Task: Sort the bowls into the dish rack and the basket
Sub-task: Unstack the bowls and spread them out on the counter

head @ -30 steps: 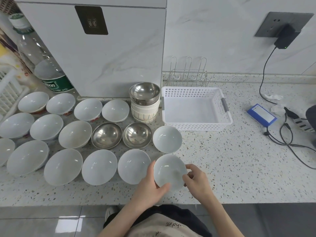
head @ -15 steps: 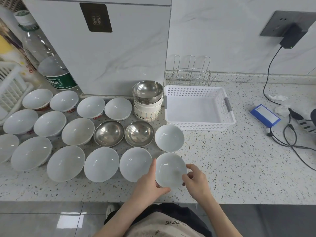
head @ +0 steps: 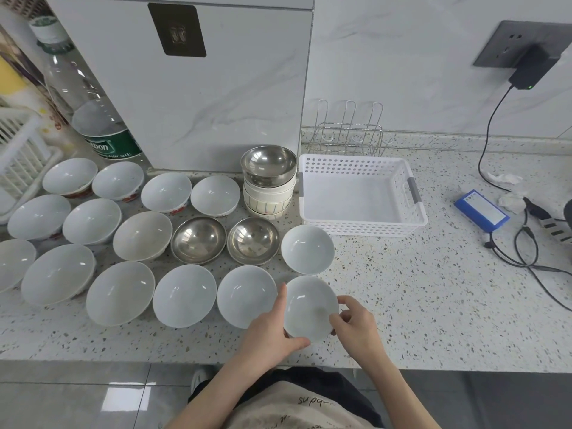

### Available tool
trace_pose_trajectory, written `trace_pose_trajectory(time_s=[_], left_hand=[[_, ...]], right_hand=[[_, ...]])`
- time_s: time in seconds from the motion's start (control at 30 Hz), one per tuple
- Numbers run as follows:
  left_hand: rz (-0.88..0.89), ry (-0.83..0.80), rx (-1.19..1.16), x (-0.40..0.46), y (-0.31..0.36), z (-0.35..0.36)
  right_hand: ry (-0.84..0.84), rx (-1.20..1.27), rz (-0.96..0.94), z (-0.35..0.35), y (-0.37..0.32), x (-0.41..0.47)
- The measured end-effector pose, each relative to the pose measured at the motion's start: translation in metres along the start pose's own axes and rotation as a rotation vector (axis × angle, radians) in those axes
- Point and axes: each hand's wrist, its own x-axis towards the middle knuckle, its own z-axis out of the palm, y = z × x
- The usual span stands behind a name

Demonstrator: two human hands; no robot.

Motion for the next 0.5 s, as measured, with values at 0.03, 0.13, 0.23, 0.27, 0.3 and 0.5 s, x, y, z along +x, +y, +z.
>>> trace_pose_trajectory(time_s=[0.03,0.13,0.23,0.27,0.3,0.5], left_hand=[[-0.001,-0.004,0.003,0.0006,0.0002,-0.0005],[-0.008,-0.013,0.026,0.0019,-0.0005,0.0000],[-0.031,-0.027,0.070,0.0041,-0.0031,0.0013],[-0.037,-0.033,0.071,0.0047,-0.0041,0.0018],[-0.041,-0.039,0.067,0.0054,-0.0046,0.0022],[-0.056,-0.063,0.060,0.0074,-0.0055,0.0025]], right_hand=[[-0.002,0.004,0.003,-0.0003,-0.0002,0.0001],[-0.003,0.015,0.018,-0.0014,-0.0014,0.0009],[-0.010,0.016,0.028,-0.0023,-0.0025,0.0013],[-0.012,0.012,0.029,-0.0024,-0.0027,0.0015],[-0.013,0.010,0.031,-0.0024,-0.0025,0.0016],[-0.018,0.011,0.038,-0.0017,-0.0023,0.0032]])
